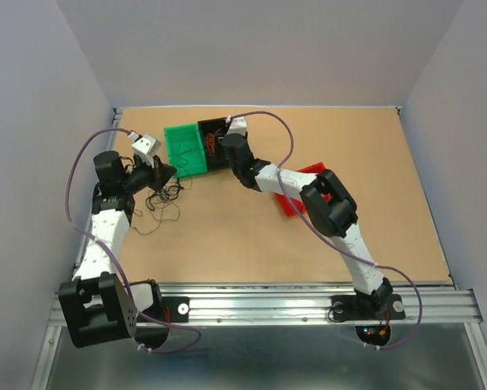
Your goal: Untangle the cables
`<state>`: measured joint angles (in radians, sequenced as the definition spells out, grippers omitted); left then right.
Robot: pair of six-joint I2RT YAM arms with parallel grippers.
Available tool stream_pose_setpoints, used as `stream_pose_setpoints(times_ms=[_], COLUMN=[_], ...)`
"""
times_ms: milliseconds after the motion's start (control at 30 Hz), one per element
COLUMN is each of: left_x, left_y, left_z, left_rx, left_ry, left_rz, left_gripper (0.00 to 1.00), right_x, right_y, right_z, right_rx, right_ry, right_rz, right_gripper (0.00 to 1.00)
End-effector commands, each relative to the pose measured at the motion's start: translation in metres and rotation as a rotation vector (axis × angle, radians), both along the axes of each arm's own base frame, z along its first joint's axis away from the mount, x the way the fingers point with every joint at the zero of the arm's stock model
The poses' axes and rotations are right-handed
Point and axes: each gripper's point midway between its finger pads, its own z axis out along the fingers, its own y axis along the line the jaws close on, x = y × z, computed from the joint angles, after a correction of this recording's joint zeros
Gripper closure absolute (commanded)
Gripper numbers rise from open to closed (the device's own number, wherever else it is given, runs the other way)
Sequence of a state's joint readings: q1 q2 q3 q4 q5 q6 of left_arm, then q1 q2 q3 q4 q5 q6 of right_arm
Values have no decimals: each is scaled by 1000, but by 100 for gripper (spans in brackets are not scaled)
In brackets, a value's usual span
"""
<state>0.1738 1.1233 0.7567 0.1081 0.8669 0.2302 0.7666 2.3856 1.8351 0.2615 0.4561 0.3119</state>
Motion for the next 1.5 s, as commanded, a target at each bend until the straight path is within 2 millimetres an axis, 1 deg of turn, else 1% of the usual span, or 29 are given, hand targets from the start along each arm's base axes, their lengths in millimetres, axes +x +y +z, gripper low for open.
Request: stream_pose_setpoints(times_ms=[0,33,67,133,167,233,267,300,333,367,400,467,500,567,600,633,733,767,933,967,1033,1067,1133,1167,1233,1267,1367,1433,1467], left_x=[3,2,0,-5,-8,-14,-15,-21,-24,-27,-35,-37,-38,-41,-39,-46,-47,-53,-56,-56,-54,-54,-53,-54,-55,-56,-55,-50,-47], left_y=[-15,-22,-27,-41,-45,-57,-62,-75,-81,-87,-101,-111,-121,-133,-140,-152,-174,-184,-210,-211,-215,-214,-215,-215,-215,-215,-215,-215,-213], left_z=[37,40,43,51,55,58,65,68,75,79,82,94,104,116,114,132,134,144,112,99,86,71,61,52,49,46,42,38,34], left_rx=[43,48,50,59,62,63,67,66,65,65,62,65,68,69,72,59,71,66,75,88,103,112,120,127,136,137,142,151,161], left_ry=[-114,-122,-130,-147,-156,-160,-173,-179,-182,-186,-182,-200,-221,-237,-218,-236,-213,-238,-213,-202,-199,-175,-167,-151,-154,-151,-142,-139,-135], left_rz=[-50,-65,-76,-108,-117,-149,-156,-194,-202,-219,-260,-265,-272,-302,-319,-372,-467,-523,-653,-660,-657,-648,-644,-649,-656,-660,-656,-638,-619], left_gripper=[100,100,100,100,100,100,100,100,100,100,100,100,100,100,100,100,100,100,100,100,100,100,100,100,100,100,99,83,63], right_x=[-33,-43,-59,-77,-91,-109,-118,-129,-143,-151,-169,-185,-200,-215,-221,-231,-244,-247,-260,-263,-271,-273,-273,-272,-270,-270,-268,-269,-269], right_y=[-12,-12,-22,-25,-36,-42,-46,-52,-60,-65,-75,-84,-93,-101,-104,-111,-118,-121,-121,-121,-123,-123,-127,-128,-127,-127,-127,-128,-129], right_z=[120,128,139,146,152,156,154,136,152,150,146,145,137,130,127,122,115,111,117,118,118,123,125,126,125,125,127,130,132], right_rx=[107,126,130,141,146,153,146,121,141,143,142,155,156,158,156,163,171,172,185,187,190,201,216,219,221,220,238,256,264], right_ry=[-234,-254,-258,-259,-256,-253,-248,-219,-240,-236,-228,-233,-222,-216,-218,-225,-253,-266,-330,-337,-355,-372,-376,-378,-373,-373,-365,-363,-363], right_rz=[54,96,117,180,190,240,264,282,310,324,356,382,407,433,446,461,489,490,548,562,587,595,577,569,562,562,548,540,536], right_gripper=[33,33,33,31,31,31,31,32,35,37,37,37,36,35,35,35,34,34,34,34,33,33,35,44,57,73,99,99,100])
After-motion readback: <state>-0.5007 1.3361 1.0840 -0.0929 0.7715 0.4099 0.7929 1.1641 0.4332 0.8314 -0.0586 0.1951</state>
